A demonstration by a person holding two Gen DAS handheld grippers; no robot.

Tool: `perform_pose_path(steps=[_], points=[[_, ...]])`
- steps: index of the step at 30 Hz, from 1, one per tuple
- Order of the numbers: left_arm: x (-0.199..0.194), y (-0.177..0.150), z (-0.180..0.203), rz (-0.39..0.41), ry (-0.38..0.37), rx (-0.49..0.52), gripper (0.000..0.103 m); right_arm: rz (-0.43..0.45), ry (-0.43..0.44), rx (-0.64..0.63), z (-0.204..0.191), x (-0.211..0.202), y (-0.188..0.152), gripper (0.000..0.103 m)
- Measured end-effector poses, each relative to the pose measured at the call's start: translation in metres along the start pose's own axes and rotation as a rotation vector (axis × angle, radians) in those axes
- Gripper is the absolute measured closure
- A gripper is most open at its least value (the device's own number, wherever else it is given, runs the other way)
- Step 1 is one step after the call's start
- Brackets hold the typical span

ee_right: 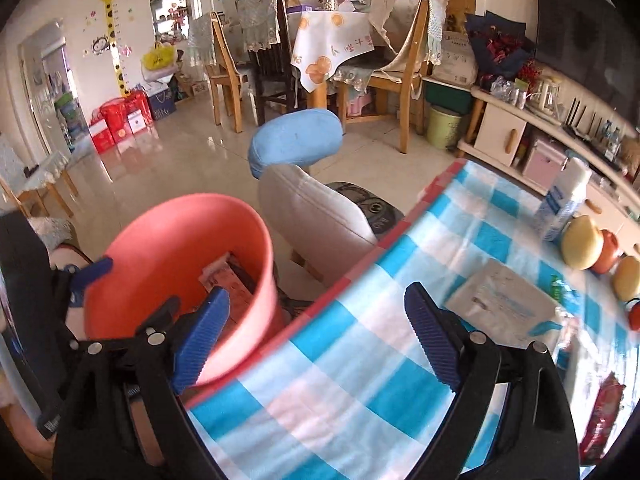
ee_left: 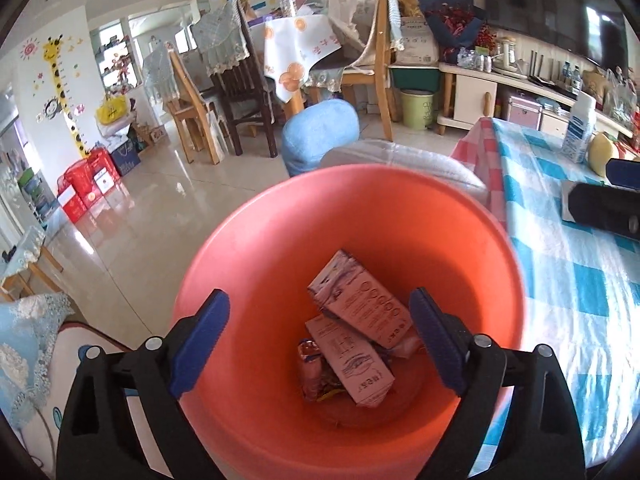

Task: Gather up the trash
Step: 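Swing both open grippers back over the table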

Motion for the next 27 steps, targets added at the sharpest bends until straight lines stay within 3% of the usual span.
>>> perform_pose_path(steps=[15, 27], points=[[-0.044, 0.03, 0.072, 0.085, -0.069, 0.105, 0.01, 0.076, -0.089, -0.107, 0.038, -0.07, -0.009, 0.013], [-0.071, 0.041, 0.135, 0.134, -0.146, 0.183, 0.01, 0.108, -0.146, -0.082, 0.076, -0.117, -0.021, 0.01]])
Point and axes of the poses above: each gripper's, at about its wrist camera, not at the fingertips, and x roughly the way its jaws point, z to its right, y to its top, the point moved 7 cm from there along x, roughly the way its jaws point, and after that the axes turned 11 degrees about z, right-handed, at the moved point
